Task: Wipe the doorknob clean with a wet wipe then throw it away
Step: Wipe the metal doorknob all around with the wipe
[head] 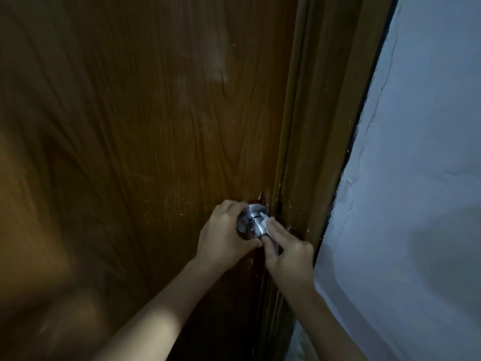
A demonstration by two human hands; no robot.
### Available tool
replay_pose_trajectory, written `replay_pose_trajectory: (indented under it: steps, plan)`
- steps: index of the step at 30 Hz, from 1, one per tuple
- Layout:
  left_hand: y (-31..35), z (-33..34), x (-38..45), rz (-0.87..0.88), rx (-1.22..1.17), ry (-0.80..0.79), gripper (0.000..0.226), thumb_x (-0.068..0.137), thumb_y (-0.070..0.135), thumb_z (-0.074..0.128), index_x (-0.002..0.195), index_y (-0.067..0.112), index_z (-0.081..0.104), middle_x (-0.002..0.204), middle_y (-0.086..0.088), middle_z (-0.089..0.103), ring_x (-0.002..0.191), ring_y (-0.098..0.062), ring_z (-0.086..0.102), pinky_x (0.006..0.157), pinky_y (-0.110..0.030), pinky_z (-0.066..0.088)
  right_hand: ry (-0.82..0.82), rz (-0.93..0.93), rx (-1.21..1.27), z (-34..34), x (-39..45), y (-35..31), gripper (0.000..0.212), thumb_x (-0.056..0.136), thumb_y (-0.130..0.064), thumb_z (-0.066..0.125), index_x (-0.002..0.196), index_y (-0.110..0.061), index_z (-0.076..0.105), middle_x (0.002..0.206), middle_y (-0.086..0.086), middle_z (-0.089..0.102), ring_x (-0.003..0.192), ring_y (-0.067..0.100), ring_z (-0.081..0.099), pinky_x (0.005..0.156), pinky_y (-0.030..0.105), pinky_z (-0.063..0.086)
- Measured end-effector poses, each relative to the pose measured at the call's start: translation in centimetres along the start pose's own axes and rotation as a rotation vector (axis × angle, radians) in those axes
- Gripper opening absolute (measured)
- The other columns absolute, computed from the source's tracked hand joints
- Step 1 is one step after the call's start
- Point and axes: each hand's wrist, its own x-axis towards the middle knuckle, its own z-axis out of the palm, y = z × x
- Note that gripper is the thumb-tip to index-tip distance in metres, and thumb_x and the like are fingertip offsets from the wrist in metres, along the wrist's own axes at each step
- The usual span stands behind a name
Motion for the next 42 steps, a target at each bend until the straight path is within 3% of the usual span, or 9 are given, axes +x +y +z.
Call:
replay_pose_trajectory:
  steps: [4,10,14,20,25,28,33,37,42]
  plan:
    - [0.0,0.0,0.0,0.012,0.015,0.009,0.070,0.064,0.029,0.080,0.125,0.017,0.050,0.123,0.000,0.052,0.108,-0.013,0.049,0.089,-0.033,0.050,-0.107,-0.015,0.049,-0.7,0.8,0.2,0.047,0.083,-0.001,0.057,0.129,-0.008,0.048,0.116,0.012,0.065,0.098,0.009,0.058,0.075,-0.012,0.027]
    - [0.1,0.0,0.1,0.004,-0.001,0.008,0.071,0.061,0.027,0.083,0.123,0.016,0.051,0.118,0.000,0.053,0.096,-0.009,0.045,0.079,-0.024,0.044,-0.066,-0.074,0.002,-0.9,1.0,-0.3,0.042,0.074,0.011,0.063,0.115,0.002,0.059,0.117,0.017,0.064,0.108,0.011,0.054,0.096,-0.004,0.022]
    - [0.1,0.0,0.1,-0.003,0.002,0.002,0.071,0.061,0.029,0.083,0.123,0.017,0.051,0.119,0.001,0.052,0.096,-0.007,0.043,0.080,-0.024,0.045,-0.143,0.051,0.102,-0.9,1.1,0.6,0.048,0.084,-0.004,0.059,0.130,-0.007,0.046,0.108,-0.001,0.063,0.094,0.005,0.058,0.073,-0.008,0.033]
    - [0.2,0.1,0.2,-0.016,-0.008,0.000,0.070,0.061,0.027,0.082,0.123,0.017,0.051,0.119,0.001,0.052,0.098,-0.007,0.044,0.082,-0.025,0.048,-0.051,-0.053,0.003,-0.1,0.5,0.2,0.044,0.076,0.010,0.063,0.118,0.000,0.056,0.122,0.018,0.061,0.110,0.018,0.058,0.093,-0.005,0.025]
    - [0.2,0.2,0.2,-0.034,0.001,0.004,0.071,0.061,0.027,0.083,0.123,0.018,0.050,0.120,0.002,0.051,0.100,-0.008,0.045,0.084,-0.026,0.048,-0.014,0.089,0.090,-0.1,0.3,0.3,0.045,0.081,-0.002,0.063,0.124,-0.007,0.053,0.112,0.016,0.068,0.096,0.015,0.065,0.084,0.012,0.046]
    - [0.2,0.3,0.2,-0.026,-0.004,0.004,0.070,0.061,0.026,0.083,0.123,0.017,0.050,0.120,0.001,0.051,0.102,-0.009,0.047,0.084,-0.027,0.049,0.013,-0.021,0.030,0.2,0.2,0.2,0.042,0.074,0.010,0.065,0.115,0.002,0.058,0.118,0.020,0.063,0.110,0.023,0.060,0.098,0.008,0.027]
    - [0.2,0.3,0.1,-0.030,0.006,0.000,0.072,0.061,0.027,0.083,0.123,0.017,0.050,0.120,0.001,0.050,0.106,-0.013,0.049,0.087,-0.032,0.050,-0.053,0.107,0.129,0.0,0.4,0.7,0.048,0.083,-0.001,0.060,0.129,-0.006,0.047,0.112,0.017,0.067,0.092,0.014,0.064,0.068,-0.007,0.037]
    - [0.1,0.3,0.1,-0.016,-0.008,0.000,0.071,0.061,0.026,0.082,0.124,0.016,0.050,0.121,0.000,0.051,0.108,-0.014,0.049,0.088,-0.033,0.050,0.042,-0.091,-0.014,0.8,-0.5,0.7,0.046,0.068,0.016,0.067,0.112,0.003,0.060,0.116,0.023,0.063,0.106,0.026,0.062,0.094,-0.005,0.025]
    - [0.2,0.3,0.1,-0.026,-0.004,-0.010,0.072,0.061,0.029,0.082,0.124,0.018,0.049,0.119,0.002,0.050,0.102,-0.010,0.047,0.083,-0.027,0.048,-0.050,0.174,0.178,0.4,-0.9,0.2,0.046,0.089,-0.002,0.048,0.134,-0.010,0.041,0.085,0.008,0.068,0.063,0.004,0.060,0.054,0.000,0.042]
